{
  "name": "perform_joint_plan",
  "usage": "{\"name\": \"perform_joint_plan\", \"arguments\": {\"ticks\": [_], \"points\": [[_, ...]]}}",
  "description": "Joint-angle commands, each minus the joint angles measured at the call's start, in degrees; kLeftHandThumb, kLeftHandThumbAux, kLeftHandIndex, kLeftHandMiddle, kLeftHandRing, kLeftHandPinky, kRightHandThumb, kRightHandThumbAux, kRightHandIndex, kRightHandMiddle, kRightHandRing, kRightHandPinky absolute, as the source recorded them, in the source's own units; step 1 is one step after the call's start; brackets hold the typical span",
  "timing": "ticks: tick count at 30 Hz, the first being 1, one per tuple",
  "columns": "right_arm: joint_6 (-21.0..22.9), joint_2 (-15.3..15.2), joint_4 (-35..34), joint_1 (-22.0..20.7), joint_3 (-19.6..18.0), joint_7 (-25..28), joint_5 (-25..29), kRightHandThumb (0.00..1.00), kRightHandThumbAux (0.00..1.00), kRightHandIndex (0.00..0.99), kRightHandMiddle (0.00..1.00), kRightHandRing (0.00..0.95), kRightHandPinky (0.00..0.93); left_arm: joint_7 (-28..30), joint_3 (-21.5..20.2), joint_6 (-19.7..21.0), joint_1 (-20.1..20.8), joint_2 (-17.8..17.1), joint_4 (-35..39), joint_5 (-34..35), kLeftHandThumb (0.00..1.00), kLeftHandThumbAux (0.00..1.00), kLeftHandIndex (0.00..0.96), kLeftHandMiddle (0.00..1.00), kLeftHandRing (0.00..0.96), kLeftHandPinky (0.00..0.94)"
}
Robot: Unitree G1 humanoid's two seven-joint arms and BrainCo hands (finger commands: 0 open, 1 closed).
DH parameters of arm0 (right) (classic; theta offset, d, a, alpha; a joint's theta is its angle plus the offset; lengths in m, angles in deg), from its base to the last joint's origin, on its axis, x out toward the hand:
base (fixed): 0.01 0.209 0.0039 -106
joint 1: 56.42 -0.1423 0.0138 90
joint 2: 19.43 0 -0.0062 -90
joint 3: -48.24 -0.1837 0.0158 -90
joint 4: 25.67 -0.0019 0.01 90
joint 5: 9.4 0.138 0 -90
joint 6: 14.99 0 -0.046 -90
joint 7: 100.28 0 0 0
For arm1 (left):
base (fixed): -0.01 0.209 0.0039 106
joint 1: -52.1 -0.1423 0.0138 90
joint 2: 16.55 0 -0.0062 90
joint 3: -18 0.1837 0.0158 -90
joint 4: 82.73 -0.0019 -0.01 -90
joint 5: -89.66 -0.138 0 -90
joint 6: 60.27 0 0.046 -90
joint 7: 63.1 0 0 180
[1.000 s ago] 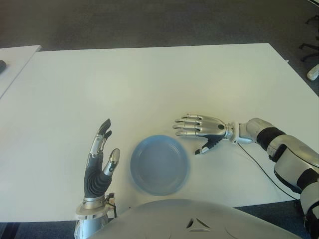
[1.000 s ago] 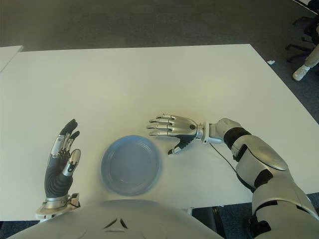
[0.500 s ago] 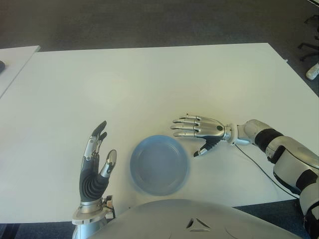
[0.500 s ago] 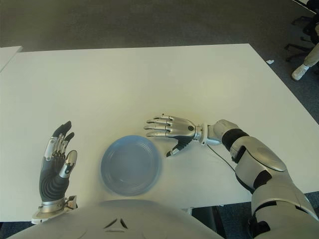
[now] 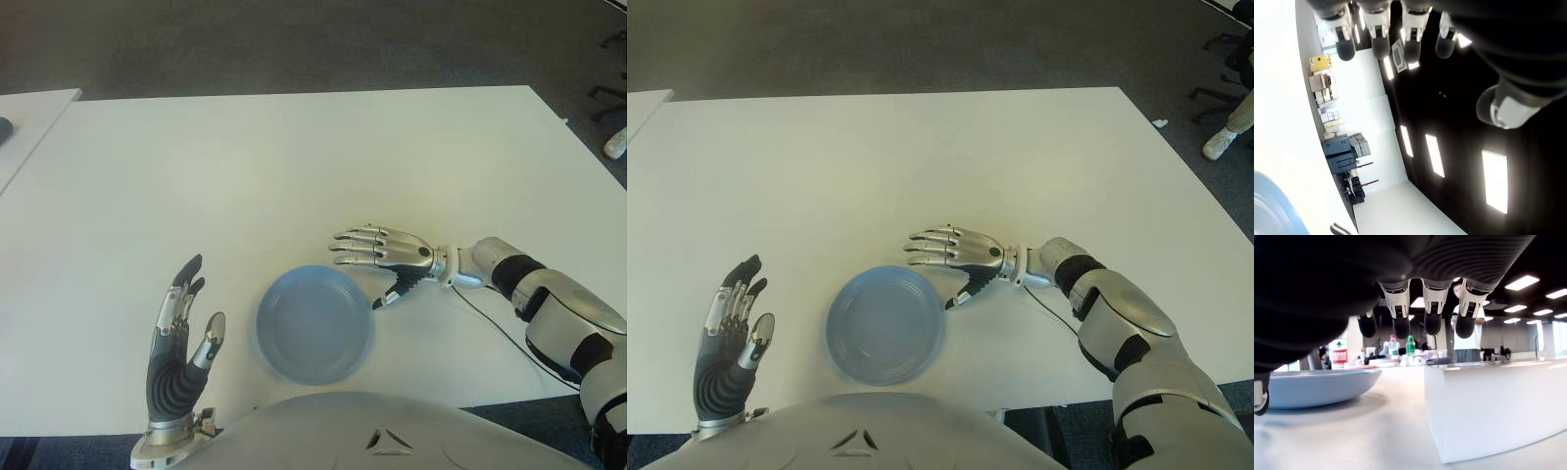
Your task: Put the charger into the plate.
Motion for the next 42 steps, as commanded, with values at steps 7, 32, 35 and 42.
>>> {"name": "perform_joint_plan", "arguments": {"ticks": [7, 32, 35, 42], "points": [[-1.99, 1.97, 1.25, 1.32, -0.87, -1.21, 2.08, 0.232, 0.331, 0.0, 0.0, 0.0, 0.048, 1.77, -0.67, 0.78, -5.3, -1.36, 2.16, 1.43, 0.228, 0.514, 0.021, 0.066, 0.035, 0.001], [-3.82, 5.12, 6.2, 3.63, -6.41, 10.08, 10.41, 0.27, 0.343, 0.0, 0.0, 0.017, 0.061, 6.62, -3.24, -1.95, -10.82, -4.11, 2.93, 6.0, 0.191, 0.447, 0.054, 0.08, 0.04, 0.03], [-4.23, 5.3, 6.47, 4.12, -6.95, 10.94, 11.19, 0.273, 0.332, 0.0, 0.0, 0.018, 0.064, 7.23, -3.82, -2.59, -11.66, -4.38, 3.02, 6.87, 0.197, 0.441, 0.058, 0.088, 0.046, 0.038], [-4.34, 5.02, 6.79, 4.86, -7.57, 12.4, 11.78, 0.264, 0.313, 0.0, 0.0, 0.015, 0.062, 8.34, -4.65, -2.64, -13.02, -4.61, 3.86, 9.2, 0.196, 0.432, 0.06, 0.101, 0.058, 0.048]]}}
